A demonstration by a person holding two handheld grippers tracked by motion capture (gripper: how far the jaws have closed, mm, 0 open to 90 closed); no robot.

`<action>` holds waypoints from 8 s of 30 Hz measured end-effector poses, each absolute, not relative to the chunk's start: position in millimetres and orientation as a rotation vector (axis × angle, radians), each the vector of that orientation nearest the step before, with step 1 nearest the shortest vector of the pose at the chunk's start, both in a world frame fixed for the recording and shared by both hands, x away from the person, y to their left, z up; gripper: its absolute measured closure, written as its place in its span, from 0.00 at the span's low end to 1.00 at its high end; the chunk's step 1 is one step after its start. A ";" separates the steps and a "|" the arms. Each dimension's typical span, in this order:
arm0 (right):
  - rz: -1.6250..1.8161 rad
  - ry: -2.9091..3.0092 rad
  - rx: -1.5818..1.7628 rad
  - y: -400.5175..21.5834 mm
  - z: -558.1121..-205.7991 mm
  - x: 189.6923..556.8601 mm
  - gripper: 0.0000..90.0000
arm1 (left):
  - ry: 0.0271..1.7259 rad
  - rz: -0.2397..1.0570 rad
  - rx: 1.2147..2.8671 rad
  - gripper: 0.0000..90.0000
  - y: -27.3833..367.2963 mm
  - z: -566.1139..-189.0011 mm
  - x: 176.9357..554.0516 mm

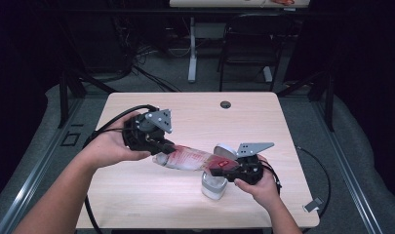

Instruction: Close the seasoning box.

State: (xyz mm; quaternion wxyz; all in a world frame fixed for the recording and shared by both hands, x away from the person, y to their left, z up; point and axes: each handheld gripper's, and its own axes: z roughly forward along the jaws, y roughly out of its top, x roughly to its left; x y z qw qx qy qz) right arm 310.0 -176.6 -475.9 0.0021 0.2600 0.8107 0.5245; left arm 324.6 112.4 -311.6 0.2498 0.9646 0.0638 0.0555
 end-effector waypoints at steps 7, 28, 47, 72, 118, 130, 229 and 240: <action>1.660 2.535 0.816 -176.9 -475.4 309.9 0.91 | 0.164 0.158 2.629 0.94 111.1 -308.7 323.5; 1.670 2.533 0.821 -180.2 -474.4 309.3 0.91 | 0.147 0.159 2.634 0.94 105.4 -304.4 324.1; 1.678 2.536 0.805 -178.8 -473.5 306.7 0.92 | 0.142 0.162 2.636 0.94 106.1 -301.4 321.7; 1.684 2.549 0.804 -176.5 -475.0 306.9 0.92 | 0.141 0.160 2.638 0.94 105.4 -299.7 322.6; 1.705 2.555 0.782 -174.8 -472.7 307.0 0.93 | 0.136 0.177 2.632 0.95 106.2 -293.3 319.4; 1.688 2.537 0.799 -178.8 -472.7 308.0 0.93 | 0.134 0.180 2.630 0.94 101.7 -294.0 320.4; 1.611 2.545 0.803 -174.9 -479.8 310.0 0.93 | 0.165 0.156 2.603 0.94 112.0 -312.8 326.1; 1.610 2.542 0.799 -173.2 -479.9 309.5 0.93 | 0.165 0.154 2.606 0.94 112.9 -312.6 326.2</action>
